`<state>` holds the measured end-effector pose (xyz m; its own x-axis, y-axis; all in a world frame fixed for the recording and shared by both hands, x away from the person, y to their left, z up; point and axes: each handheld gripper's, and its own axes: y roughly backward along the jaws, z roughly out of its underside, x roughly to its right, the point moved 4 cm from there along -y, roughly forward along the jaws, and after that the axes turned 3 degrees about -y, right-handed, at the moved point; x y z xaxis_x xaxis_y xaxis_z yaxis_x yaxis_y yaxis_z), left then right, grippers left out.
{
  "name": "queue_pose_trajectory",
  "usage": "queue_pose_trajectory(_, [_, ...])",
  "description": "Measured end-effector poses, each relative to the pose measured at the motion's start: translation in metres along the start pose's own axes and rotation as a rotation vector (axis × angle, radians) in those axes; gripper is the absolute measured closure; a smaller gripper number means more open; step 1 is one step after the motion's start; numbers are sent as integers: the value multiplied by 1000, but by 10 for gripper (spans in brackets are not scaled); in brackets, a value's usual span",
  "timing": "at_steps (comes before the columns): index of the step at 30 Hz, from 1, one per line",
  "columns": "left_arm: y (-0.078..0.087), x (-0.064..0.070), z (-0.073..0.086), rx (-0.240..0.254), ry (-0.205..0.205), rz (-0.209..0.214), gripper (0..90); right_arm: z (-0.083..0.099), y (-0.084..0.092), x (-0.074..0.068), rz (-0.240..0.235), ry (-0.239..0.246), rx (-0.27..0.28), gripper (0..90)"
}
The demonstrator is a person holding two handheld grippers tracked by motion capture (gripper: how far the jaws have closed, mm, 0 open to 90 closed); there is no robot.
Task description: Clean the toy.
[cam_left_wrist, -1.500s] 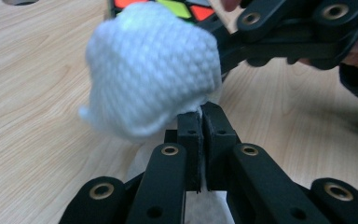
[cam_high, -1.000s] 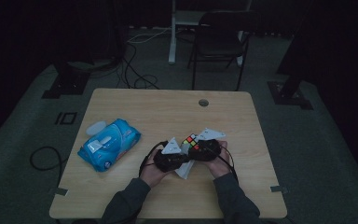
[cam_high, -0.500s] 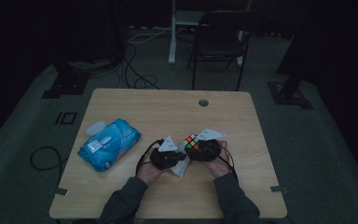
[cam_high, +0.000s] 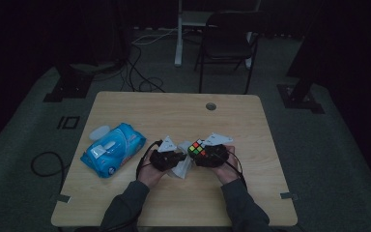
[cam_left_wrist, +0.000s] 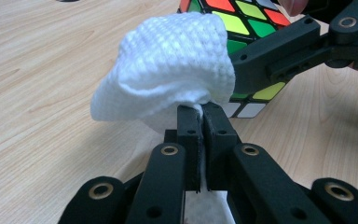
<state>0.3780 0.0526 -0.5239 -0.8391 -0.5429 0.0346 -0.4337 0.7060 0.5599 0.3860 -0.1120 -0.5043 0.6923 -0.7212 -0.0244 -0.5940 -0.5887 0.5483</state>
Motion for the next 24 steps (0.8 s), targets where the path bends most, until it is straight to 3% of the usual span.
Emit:
queue_pose_trajectory(14, [-5,4,-3,7,-3,8,879,-6,-5,4,6,-32,-5,339])
queue_pose_trajectory(24, [-8,3,-3,4,3,5,879,-11,-16,6,25,-82,-18,340])
